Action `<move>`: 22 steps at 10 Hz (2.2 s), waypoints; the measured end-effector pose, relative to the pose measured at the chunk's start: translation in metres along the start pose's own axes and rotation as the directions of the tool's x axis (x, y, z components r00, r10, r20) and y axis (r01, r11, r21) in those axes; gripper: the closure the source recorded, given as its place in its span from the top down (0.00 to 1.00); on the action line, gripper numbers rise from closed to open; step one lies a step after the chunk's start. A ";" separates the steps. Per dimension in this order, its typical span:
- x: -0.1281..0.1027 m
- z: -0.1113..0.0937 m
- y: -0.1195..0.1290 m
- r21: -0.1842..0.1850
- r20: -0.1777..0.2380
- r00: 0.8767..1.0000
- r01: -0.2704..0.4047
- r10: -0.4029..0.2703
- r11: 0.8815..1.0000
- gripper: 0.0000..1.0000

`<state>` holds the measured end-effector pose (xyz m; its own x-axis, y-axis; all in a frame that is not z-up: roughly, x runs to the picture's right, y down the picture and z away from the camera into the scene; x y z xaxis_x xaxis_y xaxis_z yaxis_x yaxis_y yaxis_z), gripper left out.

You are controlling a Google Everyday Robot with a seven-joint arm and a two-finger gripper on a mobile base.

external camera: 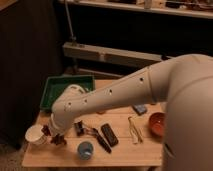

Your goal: Place grapes in plastic cup

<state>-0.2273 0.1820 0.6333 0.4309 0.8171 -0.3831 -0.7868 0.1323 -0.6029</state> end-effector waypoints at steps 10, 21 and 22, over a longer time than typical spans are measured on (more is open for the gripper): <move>0.050 -0.166 -0.044 -0.070 0.255 0.965 -0.049 0.065 0.996 0.00; 0.088 -0.085 -0.092 -0.243 0.185 0.963 -0.149 0.196 0.959 0.00; 0.091 -0.079 -0.091 -0.241 0.178 0.965 -0.147 0.192 0.959 0.00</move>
<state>-0.0816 0.2004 0.5983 0.1861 0.9136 -0.3614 -0.7119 -0.1281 -0.6905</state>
